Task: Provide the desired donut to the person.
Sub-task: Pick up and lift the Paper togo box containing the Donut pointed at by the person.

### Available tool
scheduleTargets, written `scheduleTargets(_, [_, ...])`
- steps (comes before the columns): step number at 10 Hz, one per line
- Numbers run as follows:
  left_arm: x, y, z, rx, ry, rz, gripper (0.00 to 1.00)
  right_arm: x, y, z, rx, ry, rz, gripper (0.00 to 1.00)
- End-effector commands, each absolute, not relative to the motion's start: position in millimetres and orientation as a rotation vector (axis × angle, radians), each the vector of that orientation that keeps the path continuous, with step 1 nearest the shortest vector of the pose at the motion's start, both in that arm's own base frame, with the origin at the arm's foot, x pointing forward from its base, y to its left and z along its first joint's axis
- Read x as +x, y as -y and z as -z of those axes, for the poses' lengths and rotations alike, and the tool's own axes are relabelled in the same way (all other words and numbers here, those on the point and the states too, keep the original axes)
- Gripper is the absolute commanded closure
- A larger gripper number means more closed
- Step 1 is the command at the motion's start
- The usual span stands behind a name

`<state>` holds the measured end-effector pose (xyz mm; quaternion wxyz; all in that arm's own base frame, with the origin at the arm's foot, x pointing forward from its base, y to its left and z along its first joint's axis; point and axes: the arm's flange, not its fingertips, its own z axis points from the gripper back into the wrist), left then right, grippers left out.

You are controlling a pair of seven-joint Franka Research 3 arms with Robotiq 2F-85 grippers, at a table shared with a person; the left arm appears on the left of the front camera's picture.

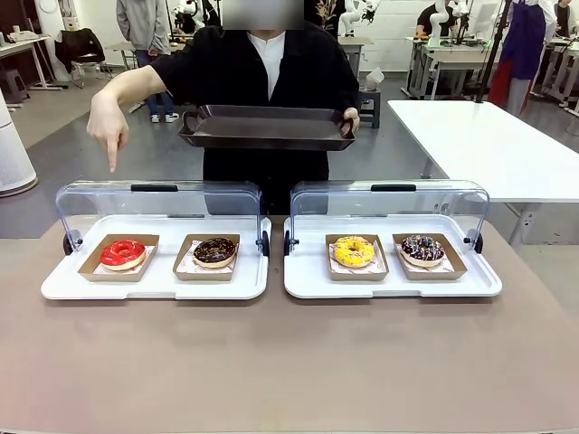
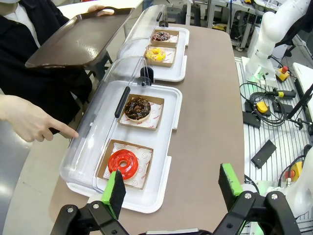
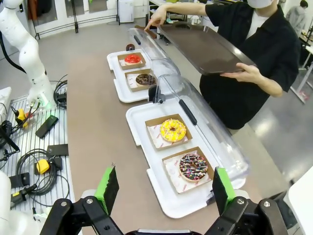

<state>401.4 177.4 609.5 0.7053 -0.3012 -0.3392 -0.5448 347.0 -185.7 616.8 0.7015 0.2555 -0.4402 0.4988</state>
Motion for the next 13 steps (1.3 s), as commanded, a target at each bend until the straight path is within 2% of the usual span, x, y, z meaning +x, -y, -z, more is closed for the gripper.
scheduleTargets(1, [401.4,-177.4,-609.5,-0.67,0.754,1.211,0.0,347.5,185.1,-618.2,0.568,0.991,-1.114,0.0])
scheduleTargets(4, [410.0,-129.9,-645.4,-0.41,0.565,1.406,0.0,347.5,185.1,-618.2,0.568,0.991,-1.114,0.0])
scheduleTargets(5, [410.9,-104.1,-652.3,-0.241,0.471,1.51,0.0,347.5,185.1,-618.2,0.568,0.991,-1.114,0.0])
scheduleTargets(7, [414.4,-38.4,-645.5,0.076,0.238,1.679,0.0,347.5,185.1,-618.2,0.568,0.991,-1.114,0.0])
scheduleTargets(8, [410.5,-4.7,-627.3,0.167,0.185,1.727,0.0,347.5,185.1,-618.2,0.568,0.991,-1.114,0.0])
scheduleTargets(11, [410.8,41.9,-538.9,0.214,0.074,1.732,0.0,347.5,185.1,-618.2,0.568,0.991,-1.114,0.0])
scheduleTargets(13, [411.3,51.4,-487.2,0.162,0.029,1.715,0.0,347.5,185.1,-618.2,0.568,0.991,-1.114,0.0])
